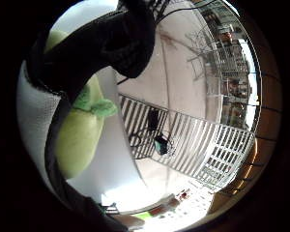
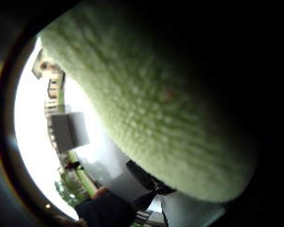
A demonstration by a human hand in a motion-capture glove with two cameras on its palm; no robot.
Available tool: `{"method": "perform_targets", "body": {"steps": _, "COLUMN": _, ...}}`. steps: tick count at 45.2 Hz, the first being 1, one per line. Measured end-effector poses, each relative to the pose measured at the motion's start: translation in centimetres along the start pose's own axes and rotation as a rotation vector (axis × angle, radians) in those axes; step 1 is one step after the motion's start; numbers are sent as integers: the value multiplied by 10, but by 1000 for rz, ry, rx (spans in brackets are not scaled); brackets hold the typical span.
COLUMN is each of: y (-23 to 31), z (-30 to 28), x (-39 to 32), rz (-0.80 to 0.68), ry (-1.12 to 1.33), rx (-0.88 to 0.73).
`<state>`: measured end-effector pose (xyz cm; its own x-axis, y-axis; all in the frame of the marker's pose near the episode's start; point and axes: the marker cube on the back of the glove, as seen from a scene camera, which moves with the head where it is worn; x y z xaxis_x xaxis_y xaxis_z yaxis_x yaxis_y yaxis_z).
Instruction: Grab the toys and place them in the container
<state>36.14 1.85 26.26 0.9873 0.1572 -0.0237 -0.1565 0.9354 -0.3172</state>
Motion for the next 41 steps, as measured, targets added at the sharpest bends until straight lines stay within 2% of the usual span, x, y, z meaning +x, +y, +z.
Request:
{"method": "perform_targets", "body": {"steps": 13, "y": 17, "z": 28, "x": 8, "rz": -2, "ry": -36, "rx": 8}}
{"method": "perform_targets", "body": {"steps": 30, "y": 15, "z": 21, "x": 3, "rz": 12, "ry": -31, "rx": 19}}
{"method": "perform_targets", "body": {"steps": 41, "y": 9, "z": 13, "x": 0, "rz": 38, "ry": -20, "rx": 122}}
